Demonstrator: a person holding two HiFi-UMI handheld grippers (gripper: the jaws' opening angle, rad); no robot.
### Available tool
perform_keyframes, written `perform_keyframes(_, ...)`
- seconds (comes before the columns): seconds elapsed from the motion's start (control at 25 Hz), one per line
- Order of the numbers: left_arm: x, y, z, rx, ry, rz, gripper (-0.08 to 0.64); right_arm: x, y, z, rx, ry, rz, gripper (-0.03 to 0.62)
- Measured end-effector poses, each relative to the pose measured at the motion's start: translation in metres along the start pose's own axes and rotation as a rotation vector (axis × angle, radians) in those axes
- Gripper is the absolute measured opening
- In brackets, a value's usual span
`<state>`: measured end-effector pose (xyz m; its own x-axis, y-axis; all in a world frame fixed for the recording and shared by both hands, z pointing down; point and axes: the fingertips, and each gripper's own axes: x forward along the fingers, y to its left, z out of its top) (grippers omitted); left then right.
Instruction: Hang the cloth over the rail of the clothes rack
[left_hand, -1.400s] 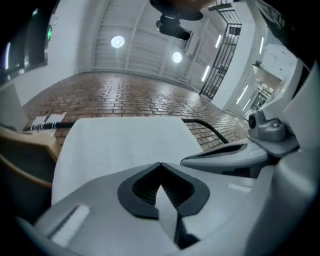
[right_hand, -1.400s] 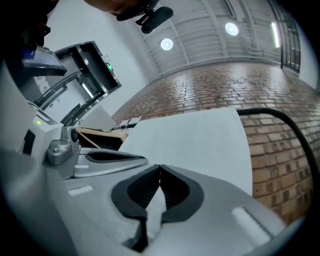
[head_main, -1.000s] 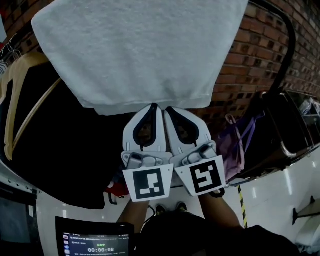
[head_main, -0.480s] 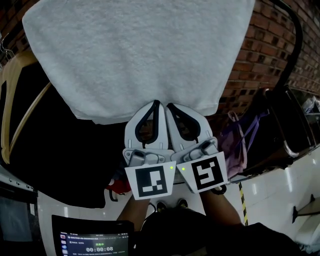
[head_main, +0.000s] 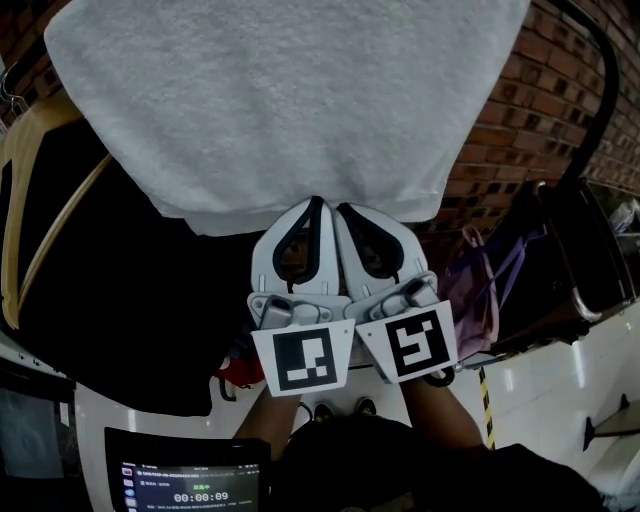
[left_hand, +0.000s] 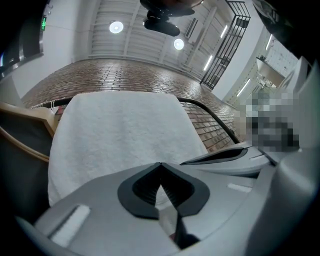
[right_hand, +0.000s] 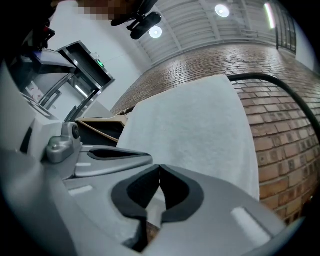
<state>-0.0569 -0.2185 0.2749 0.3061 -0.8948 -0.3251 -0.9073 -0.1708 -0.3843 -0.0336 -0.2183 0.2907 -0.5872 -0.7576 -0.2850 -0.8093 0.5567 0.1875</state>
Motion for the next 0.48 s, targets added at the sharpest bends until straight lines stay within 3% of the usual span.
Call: perform_keyframes(0.48,0.0023,-0.0039,-0.0023,-0.013,0.006,-0.009,0.006,-0.0018,-0.0022,-0.0032,0.018,0.006,0.006,0.005)
